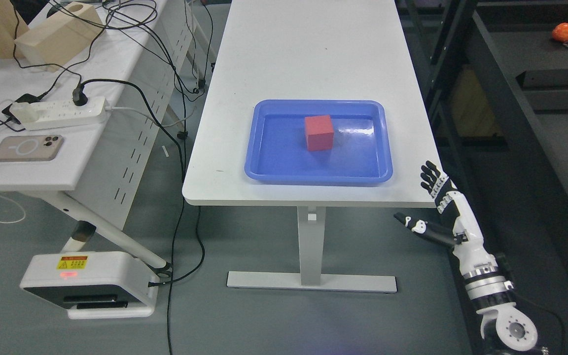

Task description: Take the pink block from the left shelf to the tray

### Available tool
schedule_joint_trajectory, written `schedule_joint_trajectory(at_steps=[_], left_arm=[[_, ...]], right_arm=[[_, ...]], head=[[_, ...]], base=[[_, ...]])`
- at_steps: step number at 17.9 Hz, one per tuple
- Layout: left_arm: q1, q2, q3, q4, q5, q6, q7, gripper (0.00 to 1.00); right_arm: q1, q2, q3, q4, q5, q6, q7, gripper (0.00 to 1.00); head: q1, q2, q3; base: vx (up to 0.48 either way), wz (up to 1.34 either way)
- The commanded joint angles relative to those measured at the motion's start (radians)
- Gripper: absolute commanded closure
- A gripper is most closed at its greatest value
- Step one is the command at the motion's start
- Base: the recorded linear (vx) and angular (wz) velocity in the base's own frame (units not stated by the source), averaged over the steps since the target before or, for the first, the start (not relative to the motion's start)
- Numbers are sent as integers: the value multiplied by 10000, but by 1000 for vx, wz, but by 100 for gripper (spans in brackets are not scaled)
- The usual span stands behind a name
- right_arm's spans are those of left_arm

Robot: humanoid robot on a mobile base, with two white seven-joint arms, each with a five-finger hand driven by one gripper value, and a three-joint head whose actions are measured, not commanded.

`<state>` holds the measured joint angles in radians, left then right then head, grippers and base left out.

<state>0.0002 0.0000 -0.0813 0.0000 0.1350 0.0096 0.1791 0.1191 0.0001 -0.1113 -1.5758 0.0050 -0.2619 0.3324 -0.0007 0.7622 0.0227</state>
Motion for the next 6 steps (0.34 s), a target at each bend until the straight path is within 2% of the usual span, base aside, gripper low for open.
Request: schedule_joint_trajectory(at_steps=[1, 6], left_arm=[[-294, 175, 0, -175, 0, -4, 4, 0], [-294, 175, 0, -175, 0, -4, 4, 0]], right_arm=[[113, -175, -114, -11, 257, 42, 142, 1], [98, -175, -114, -11, 257, 42, 142, 1]], head=[[0, 0, 0], [0, 0, 0]], base=[[-58, 16], [-8, -24]])
